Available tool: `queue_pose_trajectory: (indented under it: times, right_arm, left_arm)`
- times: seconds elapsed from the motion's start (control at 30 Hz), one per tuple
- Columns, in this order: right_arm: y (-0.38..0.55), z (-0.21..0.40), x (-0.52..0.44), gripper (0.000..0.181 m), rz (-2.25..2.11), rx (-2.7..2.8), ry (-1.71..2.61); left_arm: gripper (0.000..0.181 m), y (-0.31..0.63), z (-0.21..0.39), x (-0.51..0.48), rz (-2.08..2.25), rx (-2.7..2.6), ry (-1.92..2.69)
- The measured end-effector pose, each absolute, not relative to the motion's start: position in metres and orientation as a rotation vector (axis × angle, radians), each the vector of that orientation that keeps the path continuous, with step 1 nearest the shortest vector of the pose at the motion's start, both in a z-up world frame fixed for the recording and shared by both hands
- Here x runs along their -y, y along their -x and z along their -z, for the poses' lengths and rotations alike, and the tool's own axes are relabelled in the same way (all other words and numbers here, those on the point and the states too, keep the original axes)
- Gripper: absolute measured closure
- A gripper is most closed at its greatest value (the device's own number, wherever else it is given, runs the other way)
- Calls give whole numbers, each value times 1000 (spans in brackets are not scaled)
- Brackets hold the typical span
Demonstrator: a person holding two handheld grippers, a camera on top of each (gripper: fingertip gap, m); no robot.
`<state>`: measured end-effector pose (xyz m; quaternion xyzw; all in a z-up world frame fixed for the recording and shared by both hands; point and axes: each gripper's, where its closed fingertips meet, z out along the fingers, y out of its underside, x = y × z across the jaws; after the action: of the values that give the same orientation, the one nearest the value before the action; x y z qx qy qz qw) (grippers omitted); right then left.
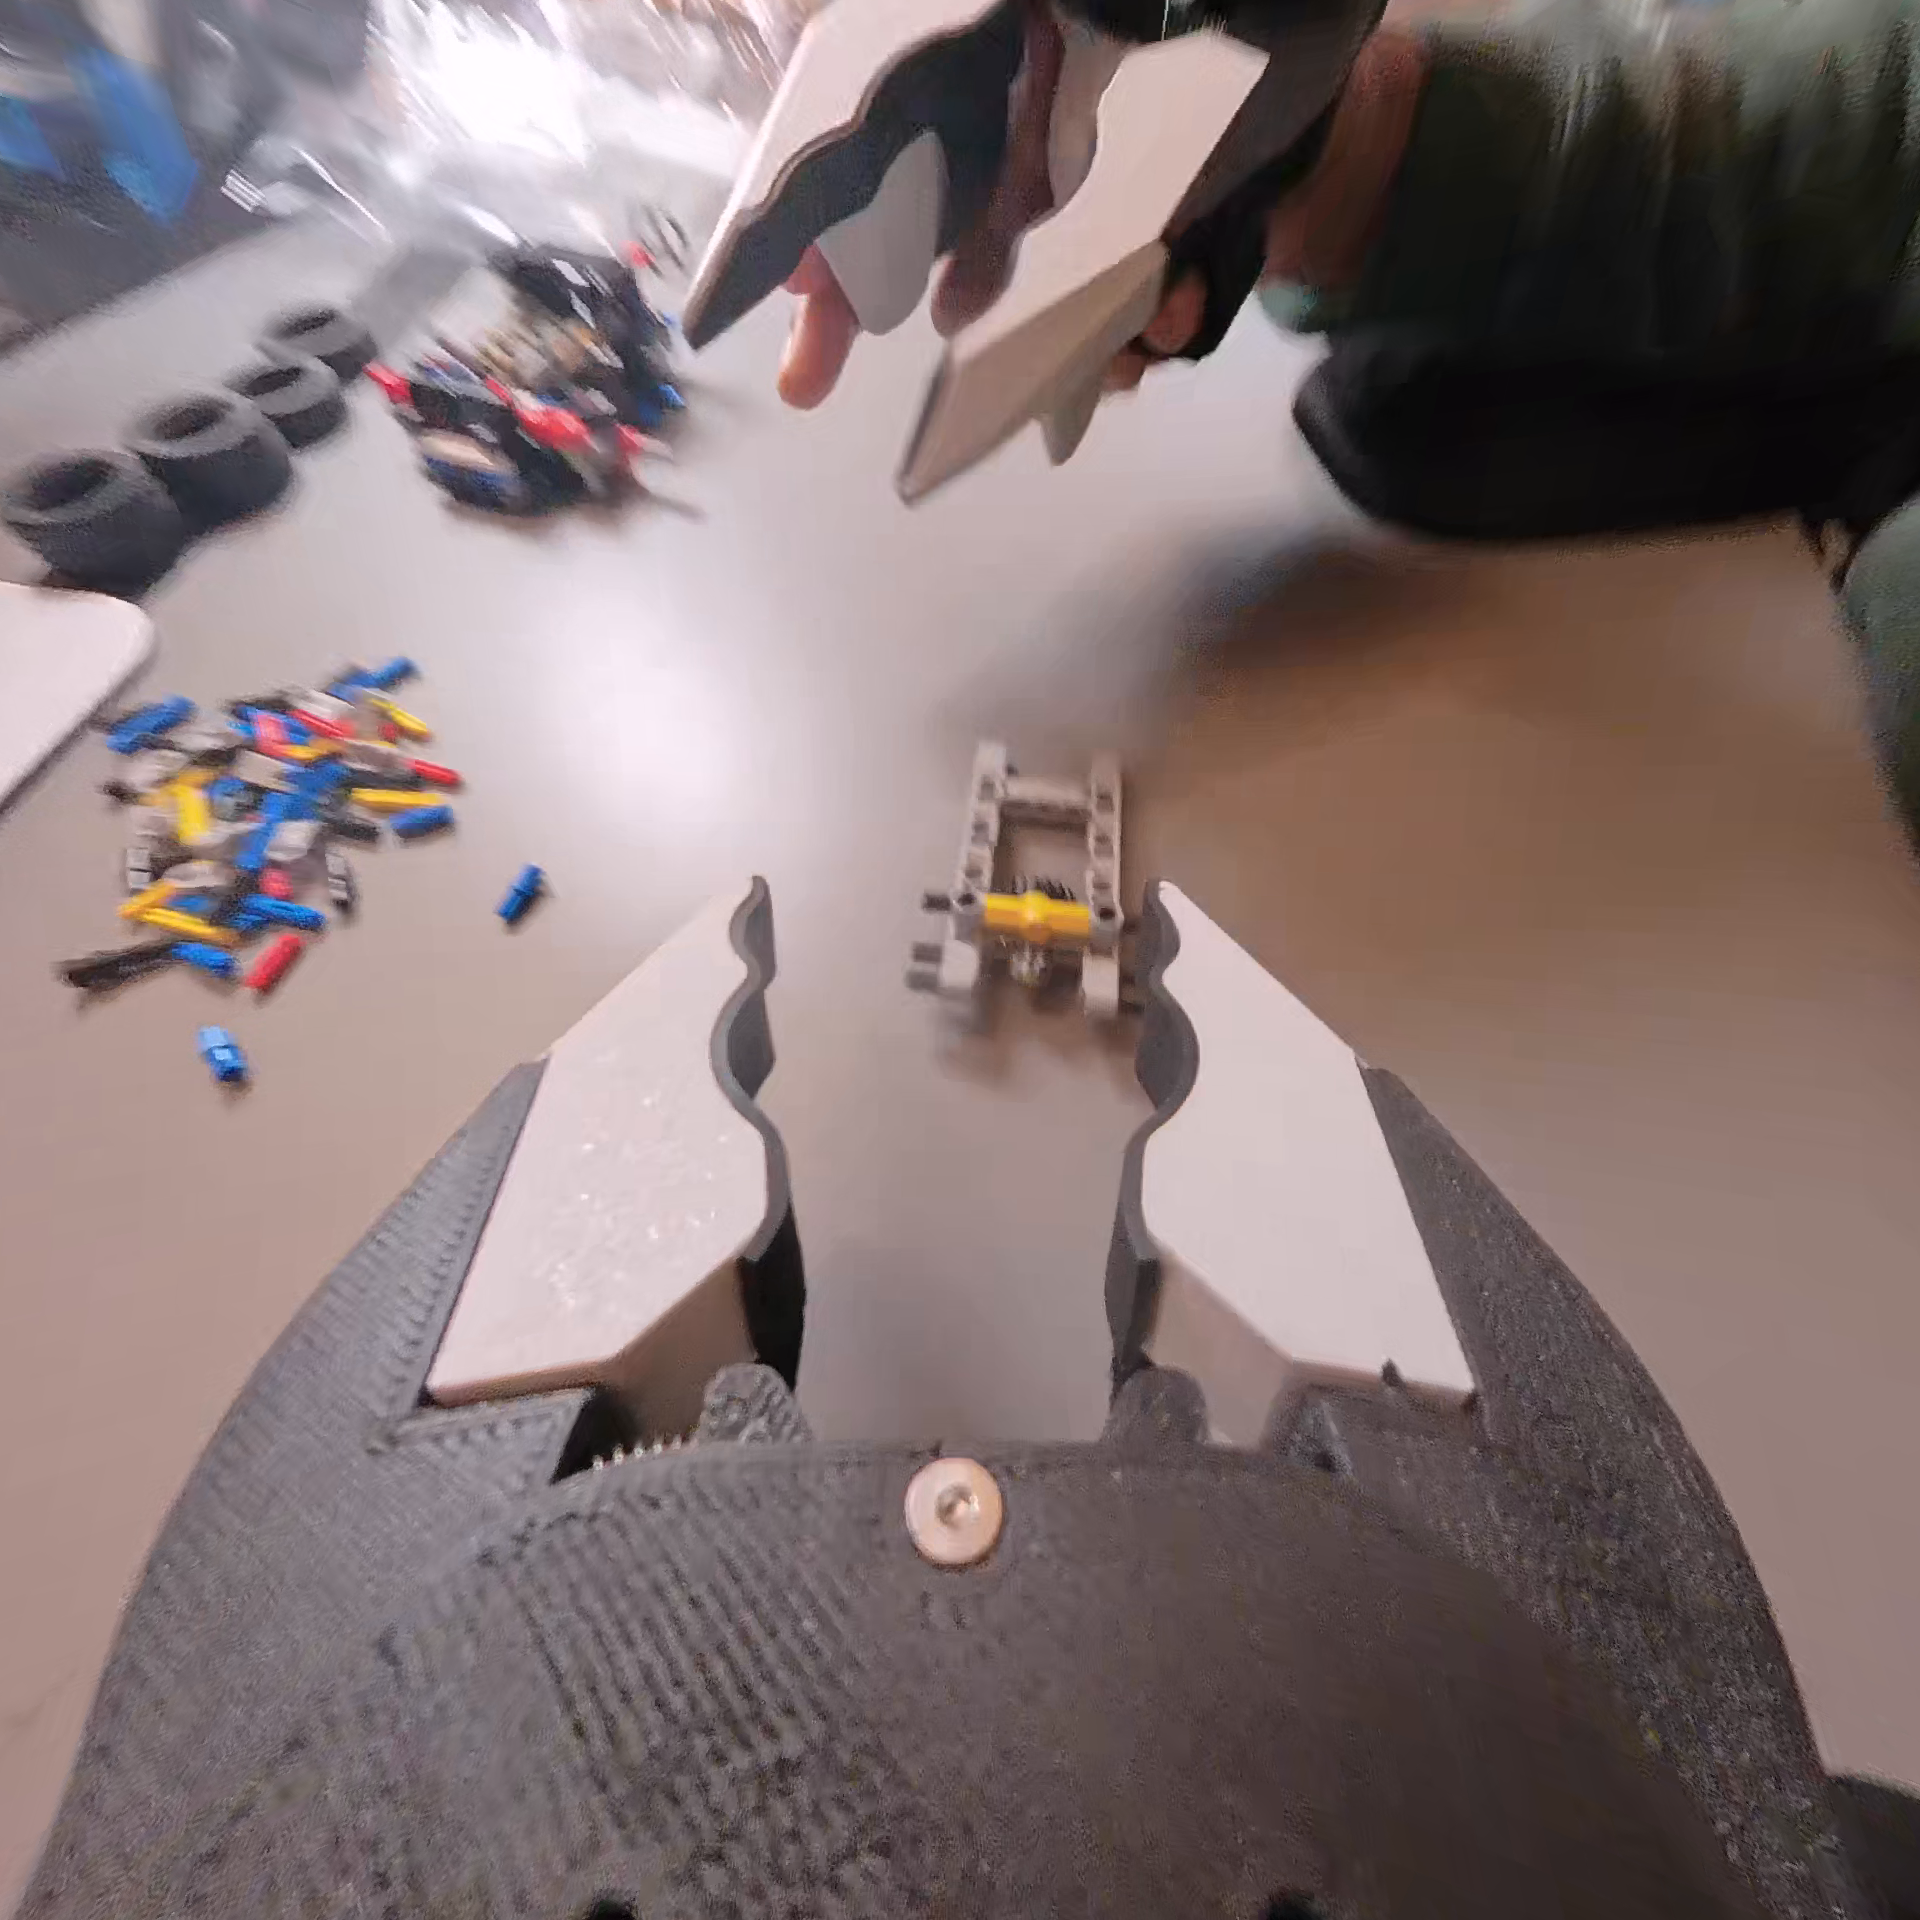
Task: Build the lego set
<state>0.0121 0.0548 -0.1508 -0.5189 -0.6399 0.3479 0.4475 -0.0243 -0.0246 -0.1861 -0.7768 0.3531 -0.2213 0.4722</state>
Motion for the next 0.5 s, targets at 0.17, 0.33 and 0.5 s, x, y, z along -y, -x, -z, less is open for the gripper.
queue_pose_trajectory:
  times: [0.17,0.33,0.5]
  right_arm:
    - [-9,46,-172,154,-722,1139,1167]
    - [10,-33,-277,181,-701,858,1129]
    - [38,-61,-359,181,-687,744,1191]
  left_arm:
    - [133,61,119,8,514,-439,1693]
    - [174,85,100,19,321,-256,1582]
    - [181,87,117,27,137,-289,1611]
